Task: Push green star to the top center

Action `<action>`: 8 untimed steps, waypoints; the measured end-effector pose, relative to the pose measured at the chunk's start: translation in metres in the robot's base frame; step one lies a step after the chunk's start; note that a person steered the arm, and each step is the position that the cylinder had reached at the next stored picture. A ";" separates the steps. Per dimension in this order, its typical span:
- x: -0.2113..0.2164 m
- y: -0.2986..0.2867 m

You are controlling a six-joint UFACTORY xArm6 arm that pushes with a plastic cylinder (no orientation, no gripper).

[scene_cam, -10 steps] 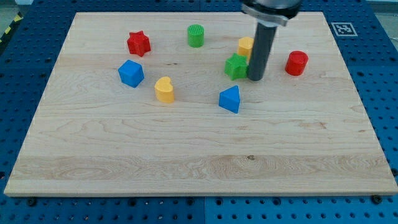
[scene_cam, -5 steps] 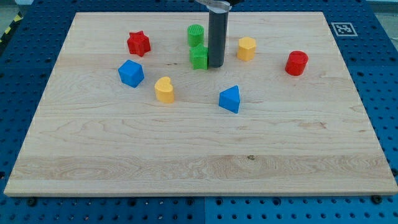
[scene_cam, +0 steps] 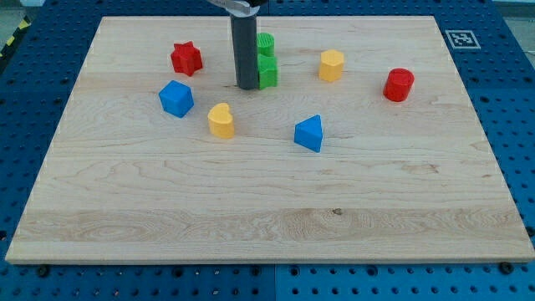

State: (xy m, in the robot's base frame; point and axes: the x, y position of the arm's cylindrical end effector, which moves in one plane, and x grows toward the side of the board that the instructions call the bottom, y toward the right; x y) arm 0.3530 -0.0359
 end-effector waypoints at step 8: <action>-0.015 0.105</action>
